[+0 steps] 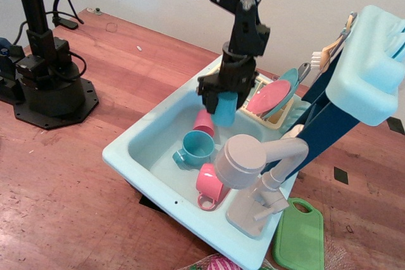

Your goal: Put cup from anywhere into sink

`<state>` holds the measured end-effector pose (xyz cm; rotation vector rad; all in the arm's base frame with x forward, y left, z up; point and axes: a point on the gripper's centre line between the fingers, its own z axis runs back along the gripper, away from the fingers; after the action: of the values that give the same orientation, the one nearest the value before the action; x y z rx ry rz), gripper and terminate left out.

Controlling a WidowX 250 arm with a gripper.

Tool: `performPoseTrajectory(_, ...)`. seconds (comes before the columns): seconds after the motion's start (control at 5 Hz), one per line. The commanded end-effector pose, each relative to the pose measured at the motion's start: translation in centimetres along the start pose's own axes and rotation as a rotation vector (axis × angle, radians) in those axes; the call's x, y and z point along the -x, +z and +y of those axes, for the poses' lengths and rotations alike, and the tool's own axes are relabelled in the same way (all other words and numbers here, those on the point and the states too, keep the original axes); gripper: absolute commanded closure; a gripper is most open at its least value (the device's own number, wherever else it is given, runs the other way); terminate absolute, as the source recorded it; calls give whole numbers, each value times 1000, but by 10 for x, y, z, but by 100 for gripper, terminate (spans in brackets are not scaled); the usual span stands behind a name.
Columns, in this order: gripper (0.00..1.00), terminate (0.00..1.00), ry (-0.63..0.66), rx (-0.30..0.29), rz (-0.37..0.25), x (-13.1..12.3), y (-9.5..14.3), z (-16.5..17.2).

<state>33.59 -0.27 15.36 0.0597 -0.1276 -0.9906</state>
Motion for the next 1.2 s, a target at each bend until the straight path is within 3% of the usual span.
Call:
performPoseTrajectory(0.0, 100, 0, -15, 28, -39, 9, -17, -20)
performPoseTrajectory(0.2, 0, 0, 0, 3, -37, 16, -5, -13)
performPoseTrajectory(0.6, 0, 0, 85, -143, 37, 59, 70, -13)
performPoseTrajectory(0.8, 0, 0, 130, -183, 82, 78, 99, -20)
performPoseTrajectory(1.0, 0, 0, 155, -170, 65, 84, 94, -33)
